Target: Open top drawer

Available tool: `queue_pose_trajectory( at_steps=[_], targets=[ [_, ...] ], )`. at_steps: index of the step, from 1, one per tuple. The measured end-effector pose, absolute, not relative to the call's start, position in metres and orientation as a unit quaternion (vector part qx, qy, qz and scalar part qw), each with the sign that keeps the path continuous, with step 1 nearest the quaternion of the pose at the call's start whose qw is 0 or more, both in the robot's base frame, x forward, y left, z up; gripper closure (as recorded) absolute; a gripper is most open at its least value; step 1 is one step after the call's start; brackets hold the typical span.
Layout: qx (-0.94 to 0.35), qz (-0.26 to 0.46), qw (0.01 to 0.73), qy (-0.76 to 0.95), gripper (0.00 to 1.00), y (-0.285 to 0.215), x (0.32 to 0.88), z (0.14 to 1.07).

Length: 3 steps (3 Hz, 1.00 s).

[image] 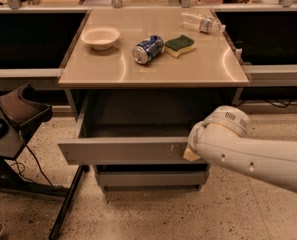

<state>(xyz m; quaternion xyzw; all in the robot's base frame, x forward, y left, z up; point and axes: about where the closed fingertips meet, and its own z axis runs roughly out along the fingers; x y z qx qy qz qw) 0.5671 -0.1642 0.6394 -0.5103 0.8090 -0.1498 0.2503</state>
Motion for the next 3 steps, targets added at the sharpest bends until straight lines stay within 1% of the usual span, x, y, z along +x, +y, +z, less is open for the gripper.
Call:
queue_pose_trajectory(
  at_steps=[1, 2, 3],
  targets=[
    [-0.512, -0.162, 0.261, 0.802, 1.00, -0.164, 0.544, 0.643],
    [-0.512, -0.162, 0.261, 0.802, 1.00, -0.164, 0.541, 0.643],
    [-0.501, -0.173, 0.267, 0.805, 1.00, -0.168, 0.513, 0.643]
  ],
)
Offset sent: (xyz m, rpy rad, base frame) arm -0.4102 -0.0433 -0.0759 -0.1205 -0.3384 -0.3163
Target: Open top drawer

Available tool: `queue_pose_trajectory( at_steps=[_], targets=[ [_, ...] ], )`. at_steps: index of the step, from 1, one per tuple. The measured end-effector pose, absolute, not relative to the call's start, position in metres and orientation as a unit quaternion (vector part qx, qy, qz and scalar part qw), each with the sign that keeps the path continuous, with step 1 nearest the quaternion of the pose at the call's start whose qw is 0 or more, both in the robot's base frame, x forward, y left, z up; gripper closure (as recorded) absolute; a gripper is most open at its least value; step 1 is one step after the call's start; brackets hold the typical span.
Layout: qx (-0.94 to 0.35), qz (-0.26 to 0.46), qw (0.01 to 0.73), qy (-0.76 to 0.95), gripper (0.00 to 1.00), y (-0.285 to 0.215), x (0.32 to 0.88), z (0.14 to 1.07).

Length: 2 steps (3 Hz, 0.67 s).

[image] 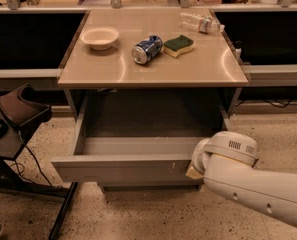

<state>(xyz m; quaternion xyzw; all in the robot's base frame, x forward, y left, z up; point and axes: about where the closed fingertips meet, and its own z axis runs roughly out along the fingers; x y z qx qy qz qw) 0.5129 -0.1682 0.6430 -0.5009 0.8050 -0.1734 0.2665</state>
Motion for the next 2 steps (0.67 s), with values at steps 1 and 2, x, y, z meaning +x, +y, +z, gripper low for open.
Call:
queue_pose_trajectory(
  at_steps=[1, 2],
  targets=[
    [-0.501, -0.173, 0.267, 0.805, 1.00, -0.168, 0.513, 0.643],
    [-0.502, -0.172, 0.275, 0.802, 1.00, -0.167, 0.502, 0.644]
  ],
)
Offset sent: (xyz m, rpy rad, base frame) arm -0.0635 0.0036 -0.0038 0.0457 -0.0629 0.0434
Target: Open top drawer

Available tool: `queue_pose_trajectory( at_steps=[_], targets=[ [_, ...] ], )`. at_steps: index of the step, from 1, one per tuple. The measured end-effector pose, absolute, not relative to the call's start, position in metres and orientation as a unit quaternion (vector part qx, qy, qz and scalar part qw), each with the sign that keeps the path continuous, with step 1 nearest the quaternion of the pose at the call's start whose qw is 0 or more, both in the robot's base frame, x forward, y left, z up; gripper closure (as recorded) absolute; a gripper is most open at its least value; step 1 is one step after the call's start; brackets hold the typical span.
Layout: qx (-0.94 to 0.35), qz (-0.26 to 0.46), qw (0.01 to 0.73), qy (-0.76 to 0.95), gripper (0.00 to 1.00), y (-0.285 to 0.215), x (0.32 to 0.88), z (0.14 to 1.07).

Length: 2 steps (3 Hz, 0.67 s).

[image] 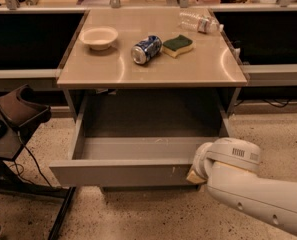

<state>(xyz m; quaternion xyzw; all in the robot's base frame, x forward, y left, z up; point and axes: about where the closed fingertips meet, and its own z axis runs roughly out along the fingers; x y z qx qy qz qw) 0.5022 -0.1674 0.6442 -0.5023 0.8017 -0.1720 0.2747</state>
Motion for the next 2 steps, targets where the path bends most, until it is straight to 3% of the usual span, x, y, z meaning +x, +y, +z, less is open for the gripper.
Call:
queue_pose_trajectory(
  at_steps=[2],
  targets=[
    [-0.497, -0.176, 0.288, 0.799, 1.00, -0.1667, 0.4823, 0.6468]
  ],
)
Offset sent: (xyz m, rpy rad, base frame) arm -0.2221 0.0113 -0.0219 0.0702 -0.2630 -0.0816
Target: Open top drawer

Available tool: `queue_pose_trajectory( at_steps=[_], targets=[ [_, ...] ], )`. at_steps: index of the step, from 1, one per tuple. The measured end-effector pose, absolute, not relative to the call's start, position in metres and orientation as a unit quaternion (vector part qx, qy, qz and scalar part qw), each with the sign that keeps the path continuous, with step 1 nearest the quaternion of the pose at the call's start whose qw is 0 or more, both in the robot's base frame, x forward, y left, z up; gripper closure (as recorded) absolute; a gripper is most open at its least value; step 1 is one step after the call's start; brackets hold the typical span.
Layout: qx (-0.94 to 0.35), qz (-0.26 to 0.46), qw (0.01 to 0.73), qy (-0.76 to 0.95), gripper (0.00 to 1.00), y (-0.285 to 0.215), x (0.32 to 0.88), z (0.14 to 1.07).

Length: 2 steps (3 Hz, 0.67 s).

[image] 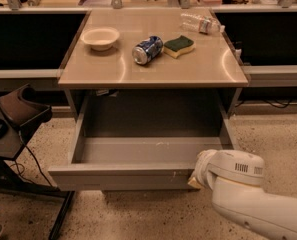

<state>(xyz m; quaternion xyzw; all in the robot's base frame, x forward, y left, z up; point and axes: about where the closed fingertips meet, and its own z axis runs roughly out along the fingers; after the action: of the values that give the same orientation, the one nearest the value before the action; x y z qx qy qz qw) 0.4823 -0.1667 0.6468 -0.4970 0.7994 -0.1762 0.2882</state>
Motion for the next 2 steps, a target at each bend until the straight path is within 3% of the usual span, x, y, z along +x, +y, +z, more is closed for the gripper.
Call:
queue_pose_trajectory(
  at_steps=[2],
  targets=[
    [-0.493, -0.180, 0.293, 0.799, 1.00, -0.167, 0.471, 0.649]
  ],
)
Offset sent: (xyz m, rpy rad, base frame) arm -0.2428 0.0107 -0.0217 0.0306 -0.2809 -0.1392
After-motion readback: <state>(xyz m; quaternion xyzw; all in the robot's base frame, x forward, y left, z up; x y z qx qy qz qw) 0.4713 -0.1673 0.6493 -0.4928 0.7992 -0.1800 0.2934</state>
